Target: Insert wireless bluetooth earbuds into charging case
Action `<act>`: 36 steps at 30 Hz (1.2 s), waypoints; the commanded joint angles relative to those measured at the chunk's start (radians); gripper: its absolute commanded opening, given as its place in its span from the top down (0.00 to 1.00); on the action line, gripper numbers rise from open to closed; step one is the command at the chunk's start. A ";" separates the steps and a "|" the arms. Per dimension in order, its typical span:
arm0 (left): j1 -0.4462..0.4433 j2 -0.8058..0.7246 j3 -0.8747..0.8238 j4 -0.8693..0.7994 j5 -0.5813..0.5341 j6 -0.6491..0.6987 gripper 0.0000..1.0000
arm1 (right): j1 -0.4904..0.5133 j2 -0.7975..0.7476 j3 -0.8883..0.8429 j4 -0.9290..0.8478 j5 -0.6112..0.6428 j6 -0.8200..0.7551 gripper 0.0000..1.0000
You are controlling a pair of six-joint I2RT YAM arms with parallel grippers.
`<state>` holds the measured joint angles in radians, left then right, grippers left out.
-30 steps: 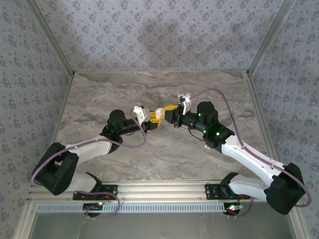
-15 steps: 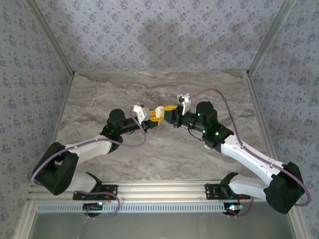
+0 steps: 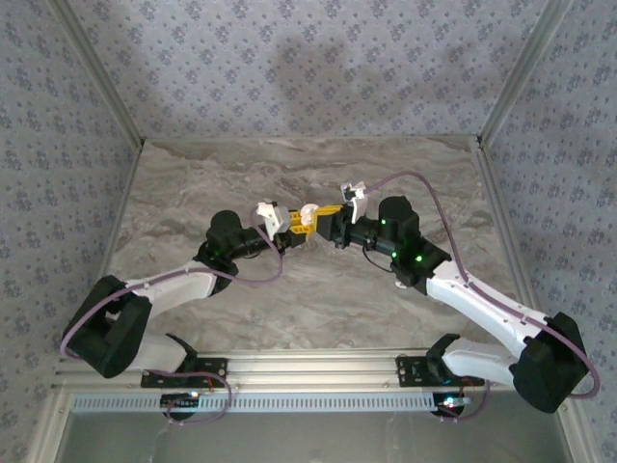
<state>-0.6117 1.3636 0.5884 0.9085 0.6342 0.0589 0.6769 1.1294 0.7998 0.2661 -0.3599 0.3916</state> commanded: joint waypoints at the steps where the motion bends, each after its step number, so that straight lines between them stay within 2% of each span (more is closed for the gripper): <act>1: -0.010 -0.006 0.035 0.032 -0.005 -0.009 0.84 | 0.009 0.004 0.033 -0.017 0.005 -0.031 0.77; 13: -0.032 -0.035 0.053 -0.110 -0.058 0.127 0.84 | 0.030 -0.002 0.138 -0.198 0.046 -0.129 0.79; 25: -0.040 -0.041 0.051 -0.150 -0.094 0.176 0.84 | 0.050 -0.002 0.229 -0.412 0.121 -0.235 0.79; 36: -0.050 -0.046 0.054 -0.160 -0.093 0.188 0.84 | 0.056 0.027 0.243 -0.434 0.116 -0.243 0.79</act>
<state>-0.6529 1.3460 0.6083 0.7506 0.5434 0.2279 0.7242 1.1427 1.0050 -0.1474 -0.2501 0.1673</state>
